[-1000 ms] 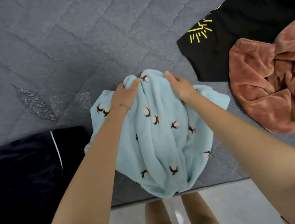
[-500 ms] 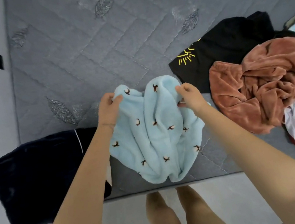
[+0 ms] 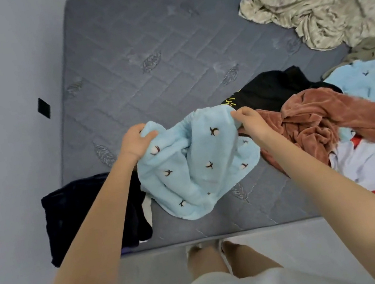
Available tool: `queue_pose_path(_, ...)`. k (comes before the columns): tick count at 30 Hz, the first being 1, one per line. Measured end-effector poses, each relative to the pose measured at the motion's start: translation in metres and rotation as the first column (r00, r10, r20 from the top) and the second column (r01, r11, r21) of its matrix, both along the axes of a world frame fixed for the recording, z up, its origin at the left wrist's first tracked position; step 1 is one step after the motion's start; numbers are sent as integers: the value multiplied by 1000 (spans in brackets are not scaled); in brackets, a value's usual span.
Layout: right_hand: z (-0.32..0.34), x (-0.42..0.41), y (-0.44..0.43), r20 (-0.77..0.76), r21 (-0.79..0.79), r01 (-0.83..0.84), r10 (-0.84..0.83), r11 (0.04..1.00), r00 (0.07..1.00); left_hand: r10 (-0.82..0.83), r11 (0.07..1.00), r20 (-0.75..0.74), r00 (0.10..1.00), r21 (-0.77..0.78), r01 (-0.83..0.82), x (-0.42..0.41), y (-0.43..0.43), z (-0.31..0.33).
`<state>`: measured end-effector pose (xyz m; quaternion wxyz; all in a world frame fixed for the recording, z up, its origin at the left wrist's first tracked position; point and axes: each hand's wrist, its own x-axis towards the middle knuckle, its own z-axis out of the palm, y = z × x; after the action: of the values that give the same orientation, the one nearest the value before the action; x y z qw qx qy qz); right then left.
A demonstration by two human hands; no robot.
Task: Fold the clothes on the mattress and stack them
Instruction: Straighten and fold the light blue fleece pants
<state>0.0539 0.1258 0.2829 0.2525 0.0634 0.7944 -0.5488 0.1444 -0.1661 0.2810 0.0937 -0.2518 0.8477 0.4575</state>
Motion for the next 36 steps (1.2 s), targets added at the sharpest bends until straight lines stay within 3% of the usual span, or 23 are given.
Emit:
queue_pose_path(6,11,13,10,-57,85,-72,77,994,995,83,988,-235,968,145,-50,8,-13,36)
queue_pose_path(12,18,32,19,-43,75,-198,202,977,978,332,907,-345,878,373,-197,12,-21,67)
queue_pose_path(16,16,33,11,-54,87,-298,303,951,952,277,904,-354,893,412,-117,5,-17,83)
queue_pose_path(24,5,45,-10,-86,108,-338,347,935,934,173,902,-377,910,433,8,0,2,99)
queue_pose_path(29,0,51,-23,-103,206,-492,519,846,848,177,864,-408,896,500,57,-4,3,112)
queue_pose_path(33,4,46,-38,-142,193,-475,504,859,852,114,844,-448,887,514,151,-9,2,126)
queue_pose_path(36,8,37,-40,-177,307,-465,530,830,829,133,849,-473,871,508,146,-13,0,134)
